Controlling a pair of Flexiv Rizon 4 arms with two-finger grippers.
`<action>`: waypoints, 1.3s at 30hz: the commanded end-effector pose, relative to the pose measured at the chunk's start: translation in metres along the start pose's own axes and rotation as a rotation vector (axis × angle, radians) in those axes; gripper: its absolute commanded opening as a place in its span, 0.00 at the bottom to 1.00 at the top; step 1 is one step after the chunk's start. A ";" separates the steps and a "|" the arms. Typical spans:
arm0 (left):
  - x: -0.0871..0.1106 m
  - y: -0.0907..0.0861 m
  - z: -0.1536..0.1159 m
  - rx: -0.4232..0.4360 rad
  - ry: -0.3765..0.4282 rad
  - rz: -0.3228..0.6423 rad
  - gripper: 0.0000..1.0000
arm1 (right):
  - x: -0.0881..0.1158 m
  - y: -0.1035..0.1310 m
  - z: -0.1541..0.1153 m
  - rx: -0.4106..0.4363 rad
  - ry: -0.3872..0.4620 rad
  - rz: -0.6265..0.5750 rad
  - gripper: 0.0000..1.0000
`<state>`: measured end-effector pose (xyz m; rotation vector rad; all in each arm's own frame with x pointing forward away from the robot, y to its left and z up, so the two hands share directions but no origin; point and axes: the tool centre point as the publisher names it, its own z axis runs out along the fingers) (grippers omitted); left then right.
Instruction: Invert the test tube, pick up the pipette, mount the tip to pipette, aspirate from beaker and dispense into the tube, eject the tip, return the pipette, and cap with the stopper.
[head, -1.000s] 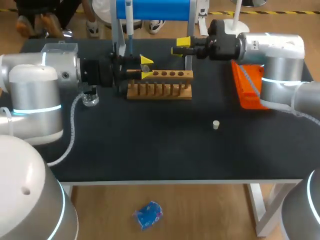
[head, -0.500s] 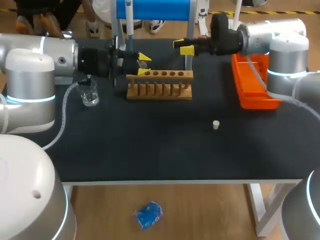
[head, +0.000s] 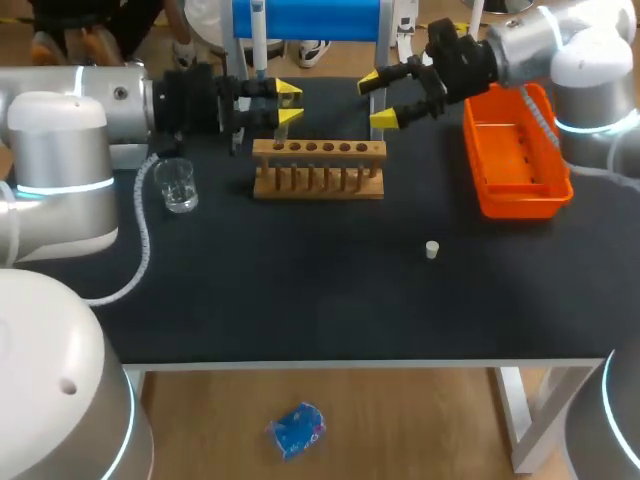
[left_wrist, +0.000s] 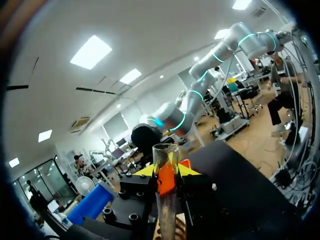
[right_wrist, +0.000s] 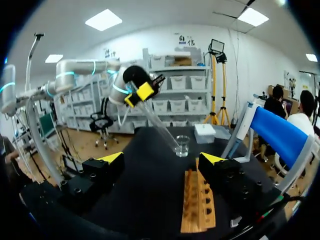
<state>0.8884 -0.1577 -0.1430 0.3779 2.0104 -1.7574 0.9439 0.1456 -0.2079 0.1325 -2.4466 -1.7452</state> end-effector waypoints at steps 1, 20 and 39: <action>-0.005 0.002 0.018 -0.038 0.029 -0.084 0.00 | 0.018 -0.003 -0.017 0.261 -0.061 -0.074 1.00; -0.022 0.019 0.057 0.029 0.023 -0.111 0.00 | 0.026 -0.075 -0.042 0.507 -0.162 -0.138 1.00; -0.026 0.024 0.061 0.040 0.017 -0.131 0.00 | -0.007 -0.097 -0.027 0.453 -0.153 -0.094 1.00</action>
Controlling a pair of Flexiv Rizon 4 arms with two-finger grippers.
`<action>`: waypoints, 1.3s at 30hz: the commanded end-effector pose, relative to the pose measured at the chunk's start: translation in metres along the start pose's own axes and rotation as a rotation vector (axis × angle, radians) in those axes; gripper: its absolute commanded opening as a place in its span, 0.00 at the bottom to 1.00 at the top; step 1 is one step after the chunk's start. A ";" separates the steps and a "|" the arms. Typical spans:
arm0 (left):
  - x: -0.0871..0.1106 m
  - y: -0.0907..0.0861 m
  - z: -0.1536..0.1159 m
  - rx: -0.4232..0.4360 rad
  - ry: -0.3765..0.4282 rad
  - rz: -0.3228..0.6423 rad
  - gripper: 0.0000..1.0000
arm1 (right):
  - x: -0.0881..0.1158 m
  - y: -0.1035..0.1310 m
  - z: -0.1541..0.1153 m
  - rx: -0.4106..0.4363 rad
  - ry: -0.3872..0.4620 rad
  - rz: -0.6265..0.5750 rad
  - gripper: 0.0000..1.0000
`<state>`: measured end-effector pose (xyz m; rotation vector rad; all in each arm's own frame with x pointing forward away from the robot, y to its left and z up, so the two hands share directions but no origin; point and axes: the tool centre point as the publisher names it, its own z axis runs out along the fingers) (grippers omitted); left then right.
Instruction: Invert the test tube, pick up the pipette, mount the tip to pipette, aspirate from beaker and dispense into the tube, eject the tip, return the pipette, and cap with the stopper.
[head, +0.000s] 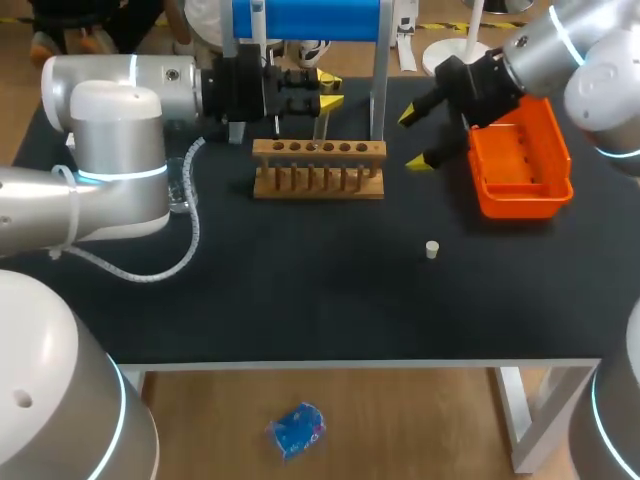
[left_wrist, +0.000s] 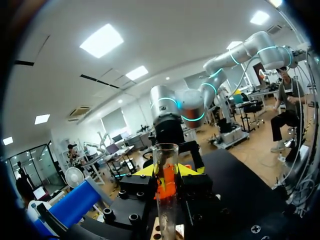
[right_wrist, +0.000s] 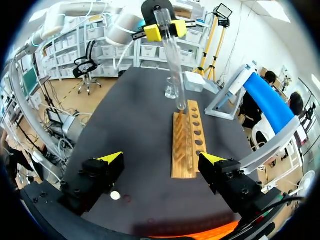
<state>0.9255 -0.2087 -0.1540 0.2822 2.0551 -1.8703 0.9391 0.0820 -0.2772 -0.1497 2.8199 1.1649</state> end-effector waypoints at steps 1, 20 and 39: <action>-0.005 0.006 0.005 0.007 0.006 -0.008 0.00 | -0.016 -0.008 0.019 -0.014 0.019 0.004 1.00; -0.018 0.023 0.013 0.012 0.032 -0.071 0.00 | -0.049 -0.020 0.055 -0.073 0.049 0.023 1.00; -0.042 0.050 0.023 0.012 0.029 -0.142 0.00 | -0.050 -0.020 0.057 -0.101 0.055 -0.007 1.00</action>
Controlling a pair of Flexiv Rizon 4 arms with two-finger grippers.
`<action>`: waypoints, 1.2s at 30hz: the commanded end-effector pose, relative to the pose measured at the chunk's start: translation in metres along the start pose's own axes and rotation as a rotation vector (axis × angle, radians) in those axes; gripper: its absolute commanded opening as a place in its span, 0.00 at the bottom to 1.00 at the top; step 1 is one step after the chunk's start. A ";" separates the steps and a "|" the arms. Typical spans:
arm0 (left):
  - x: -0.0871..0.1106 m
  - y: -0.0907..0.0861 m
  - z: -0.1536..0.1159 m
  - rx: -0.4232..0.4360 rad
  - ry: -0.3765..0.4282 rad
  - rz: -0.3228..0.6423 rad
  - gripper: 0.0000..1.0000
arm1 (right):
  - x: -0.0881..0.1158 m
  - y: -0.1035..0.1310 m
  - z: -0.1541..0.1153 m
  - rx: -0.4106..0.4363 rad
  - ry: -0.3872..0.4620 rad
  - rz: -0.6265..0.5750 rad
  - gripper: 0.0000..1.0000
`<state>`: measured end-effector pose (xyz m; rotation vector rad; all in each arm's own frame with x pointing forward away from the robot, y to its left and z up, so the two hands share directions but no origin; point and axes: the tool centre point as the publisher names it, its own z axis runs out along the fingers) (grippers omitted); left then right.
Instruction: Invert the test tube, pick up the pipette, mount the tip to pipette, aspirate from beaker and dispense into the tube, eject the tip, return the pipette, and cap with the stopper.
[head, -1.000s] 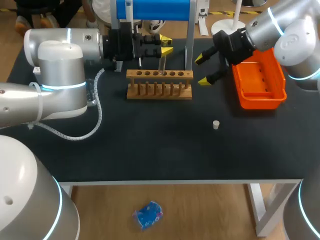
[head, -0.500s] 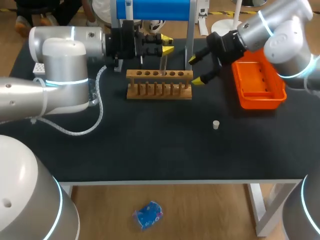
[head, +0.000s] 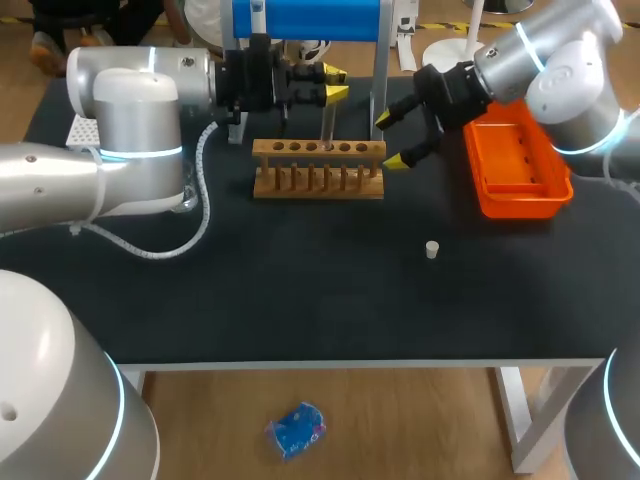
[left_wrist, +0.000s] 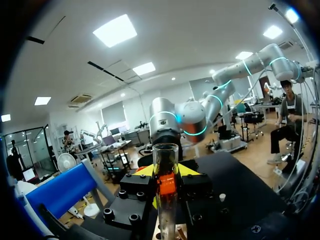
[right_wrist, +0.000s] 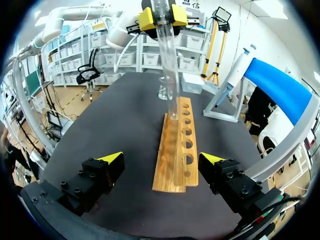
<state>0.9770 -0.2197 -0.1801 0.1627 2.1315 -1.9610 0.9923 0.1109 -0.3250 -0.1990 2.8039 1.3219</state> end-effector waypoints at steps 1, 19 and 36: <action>-0.007 0.008 0.004 0.008 0.007 -0.006 0.00 | -0.001 -0.001 0.000 0.000 0.003 0.000 1.00; -0.015 0.026 0.004 0.012 -0.008 -0.008 0.00 | -0.001 -0.001 0.000 0.000 0.003 0.000 1.00; -0.019 0.034 0.008 -0.016 0.000 -0.004 0.00 | -0.001 -0.001 0.000 0.000 0.003 0.000 1.00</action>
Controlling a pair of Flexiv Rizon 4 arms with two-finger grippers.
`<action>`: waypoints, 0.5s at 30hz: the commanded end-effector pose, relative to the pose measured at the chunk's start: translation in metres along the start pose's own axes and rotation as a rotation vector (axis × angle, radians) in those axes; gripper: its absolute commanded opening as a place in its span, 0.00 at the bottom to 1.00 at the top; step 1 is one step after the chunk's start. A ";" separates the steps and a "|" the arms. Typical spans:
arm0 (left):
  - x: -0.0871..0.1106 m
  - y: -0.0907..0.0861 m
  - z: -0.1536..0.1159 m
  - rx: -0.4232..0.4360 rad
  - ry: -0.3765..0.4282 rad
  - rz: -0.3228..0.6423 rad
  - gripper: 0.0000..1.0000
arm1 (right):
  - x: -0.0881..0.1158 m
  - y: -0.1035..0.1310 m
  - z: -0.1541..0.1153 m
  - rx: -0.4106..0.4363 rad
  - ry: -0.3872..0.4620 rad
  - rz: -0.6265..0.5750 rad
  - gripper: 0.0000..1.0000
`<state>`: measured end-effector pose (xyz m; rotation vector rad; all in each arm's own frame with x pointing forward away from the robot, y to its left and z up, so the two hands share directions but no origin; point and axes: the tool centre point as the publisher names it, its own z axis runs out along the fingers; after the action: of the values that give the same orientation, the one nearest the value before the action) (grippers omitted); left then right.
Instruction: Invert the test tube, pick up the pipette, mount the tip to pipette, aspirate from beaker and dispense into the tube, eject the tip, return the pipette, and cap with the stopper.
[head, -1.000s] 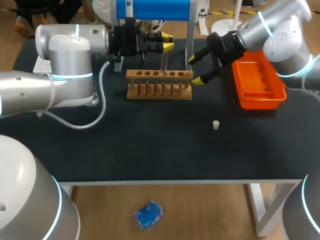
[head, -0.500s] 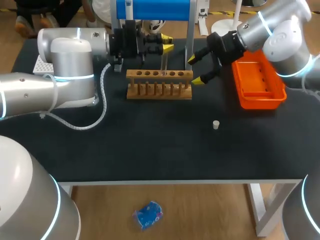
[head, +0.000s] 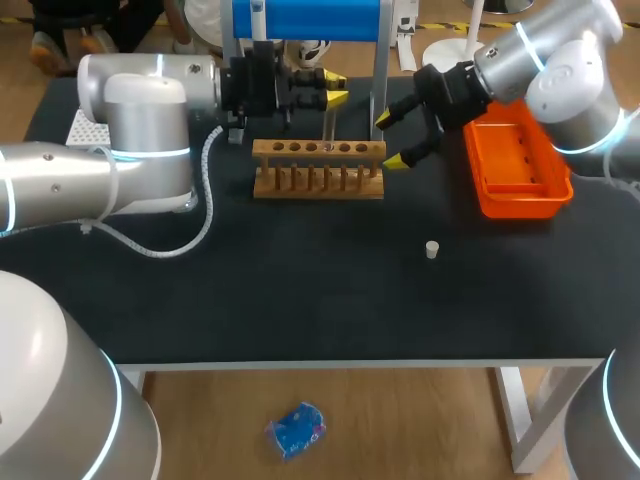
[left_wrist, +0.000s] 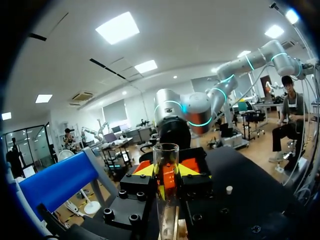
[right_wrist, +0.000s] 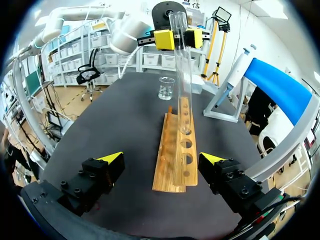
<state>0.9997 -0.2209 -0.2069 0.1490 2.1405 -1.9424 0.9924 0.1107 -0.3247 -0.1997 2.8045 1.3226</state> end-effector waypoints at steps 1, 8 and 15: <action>-0.004 0.004 0.003 -0.002 0.010 -0.003 0.00 | -0.001 -0.001 0.000 0.001 0.002 0.000 1.00; -0.007 0.011 0.004 -0.002 0.013 -0.018 0.00 | -0.001 -0.001 0.000 0.001 0.002 0.000 1.00; -0.012 0.020 0.005 -0.006 0.012 -0.024 0.00 | -0.001 -0.001 0.000 0.001 0.002 0.000 1.00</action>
<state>1.0103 -0.2215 -0.2200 0.1253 2.1633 -1.9428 0.9926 0.1107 -0.3247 -0.1997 2.8046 1.3229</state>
